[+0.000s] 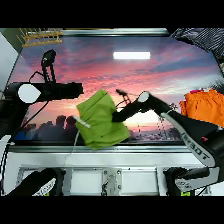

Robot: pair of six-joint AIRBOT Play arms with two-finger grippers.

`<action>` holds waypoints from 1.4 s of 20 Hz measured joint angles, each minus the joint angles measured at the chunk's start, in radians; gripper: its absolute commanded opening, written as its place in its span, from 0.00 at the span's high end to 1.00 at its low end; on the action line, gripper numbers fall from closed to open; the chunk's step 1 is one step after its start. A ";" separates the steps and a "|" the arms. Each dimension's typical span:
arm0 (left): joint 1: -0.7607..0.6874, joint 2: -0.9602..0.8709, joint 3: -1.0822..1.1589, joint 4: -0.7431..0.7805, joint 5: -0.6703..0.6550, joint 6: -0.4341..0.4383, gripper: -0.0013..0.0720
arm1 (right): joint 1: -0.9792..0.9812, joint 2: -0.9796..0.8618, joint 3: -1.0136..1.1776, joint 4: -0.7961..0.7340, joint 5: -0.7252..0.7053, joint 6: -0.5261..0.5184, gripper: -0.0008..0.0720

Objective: Fold the clothes and pants, and hang the long-sleeved shirts on hangers.

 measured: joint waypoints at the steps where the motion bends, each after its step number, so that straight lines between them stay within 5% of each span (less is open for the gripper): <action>1: -0.016 -0.002 0.000 -0.001 0.002 0.000 0.98 | -0.068 0.037 0.022 -0.090 0.023 0.038 0.95; 6: -0.118 -0.034 0.000 -0.007 0.020 0.000 0.98 | -0.474 0.167 0.106 -0.408 0.058 0.147 0.95; 14: -0.225 -0.136 0.000 -0.007 0.025 -0.001 0.98 | -1.019 0.215 0.145 -0.515 -0.071 0.240 0.95; 19: -0.240 -0.159 0.000 -0.007 0.025 -0.003 0.98 | -1.122 0.262 0.148 -0.523 -0.113 0.269 0.95; 28: -0.242 -0.163 0.000 -0.006 0.015 0.001 0.98 | -1.144 0.312 0.036 -0.670 0.040 0.451 0.95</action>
